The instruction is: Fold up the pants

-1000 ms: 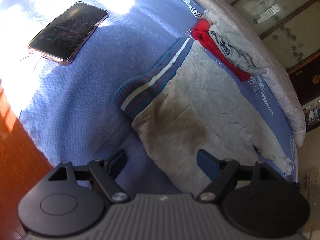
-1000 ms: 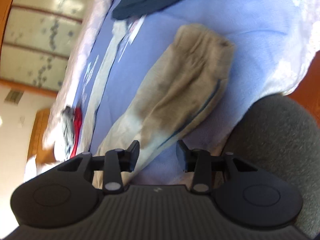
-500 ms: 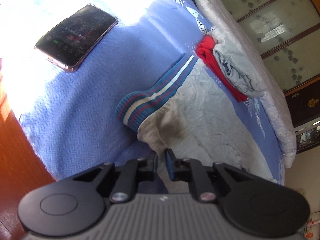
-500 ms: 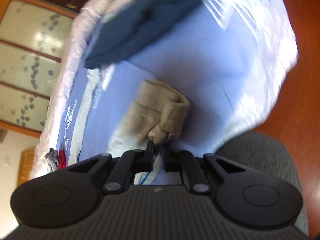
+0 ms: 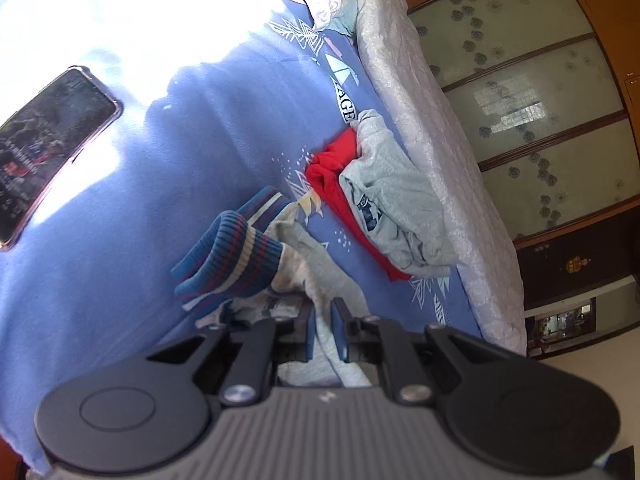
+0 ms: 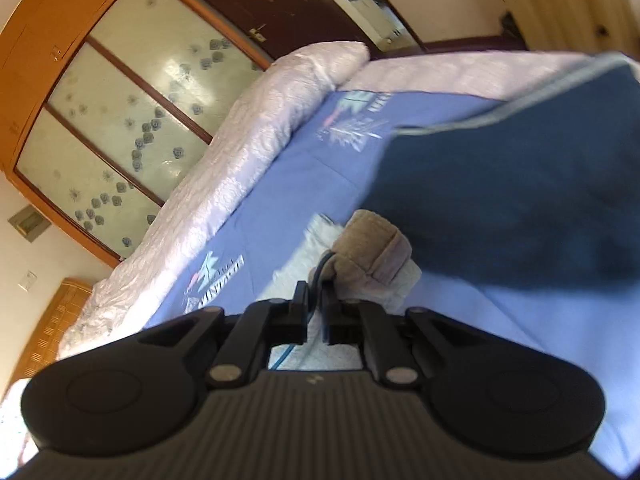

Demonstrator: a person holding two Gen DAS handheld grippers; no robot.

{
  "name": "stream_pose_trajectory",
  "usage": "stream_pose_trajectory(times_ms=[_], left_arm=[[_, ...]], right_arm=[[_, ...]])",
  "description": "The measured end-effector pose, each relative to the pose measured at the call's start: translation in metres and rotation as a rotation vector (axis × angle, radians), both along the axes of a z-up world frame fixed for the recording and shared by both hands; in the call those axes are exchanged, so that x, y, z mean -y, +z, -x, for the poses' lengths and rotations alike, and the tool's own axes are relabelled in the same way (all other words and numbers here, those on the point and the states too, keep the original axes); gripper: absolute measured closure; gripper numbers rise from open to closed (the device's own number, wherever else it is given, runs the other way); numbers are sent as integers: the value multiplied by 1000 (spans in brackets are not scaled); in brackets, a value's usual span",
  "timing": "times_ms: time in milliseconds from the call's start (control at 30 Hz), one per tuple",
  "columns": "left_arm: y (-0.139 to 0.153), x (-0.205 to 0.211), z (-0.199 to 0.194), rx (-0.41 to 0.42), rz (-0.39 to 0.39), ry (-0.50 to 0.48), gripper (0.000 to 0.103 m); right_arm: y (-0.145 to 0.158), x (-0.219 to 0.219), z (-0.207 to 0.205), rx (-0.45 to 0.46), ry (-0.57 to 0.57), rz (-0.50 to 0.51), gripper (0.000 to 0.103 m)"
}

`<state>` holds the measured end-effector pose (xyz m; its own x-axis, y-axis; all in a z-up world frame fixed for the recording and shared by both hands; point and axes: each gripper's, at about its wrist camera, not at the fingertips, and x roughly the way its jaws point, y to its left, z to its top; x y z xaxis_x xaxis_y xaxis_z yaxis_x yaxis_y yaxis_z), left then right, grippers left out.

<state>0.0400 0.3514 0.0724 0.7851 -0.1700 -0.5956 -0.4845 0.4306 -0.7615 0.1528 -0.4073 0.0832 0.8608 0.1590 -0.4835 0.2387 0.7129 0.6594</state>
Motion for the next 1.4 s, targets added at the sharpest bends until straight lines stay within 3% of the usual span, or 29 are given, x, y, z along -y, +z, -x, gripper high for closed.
stream_pose_trajectory(times_ms=[233, 433, 667, 700, 833, 900, 1067, 1167, 1300, 1400], left_arm=[[-10, -6, -84, -64, -10, 11, 94], [-38, -6, -151, -148, -42, 1, 93], [-73, -11, -198, -237, -91, 14, 85], [-74, -11, -196, -233, -92, 5, 85], [-54, -9, -170, -139, -110, -47, 60], [-41, -11, -147, -96, -124, -40, 51], [-16, -18, -90, 15, -103, 5, 50], [-10, -5, -77, 51, -127, -46, 50], [-19, 27, -88, 26, -195, -170, 53], [-38, 39, -104, -35, -253, -200, 54]], right_arm=[[-13, -21, -110, -65, 17, 69, 95], [-40, -43, -193, -186, 14, 152, 95], [-77, -65, -257, -247, 27, 228, 88], [-79, -66, -257, -248, 15, 236, 88], [-63, -63, -231, -173, -6, 193, 75], [-47, -72, -211, -120, 20, 227, 74], [-24, -119, -150, 16, 235, 218, 71], [-31, -158, -131, 16, 392, 207, 71], [-52, -191, -116, -25, 494, 205, 71], [-68, -191, -120, -74, 472, 160, 71]])
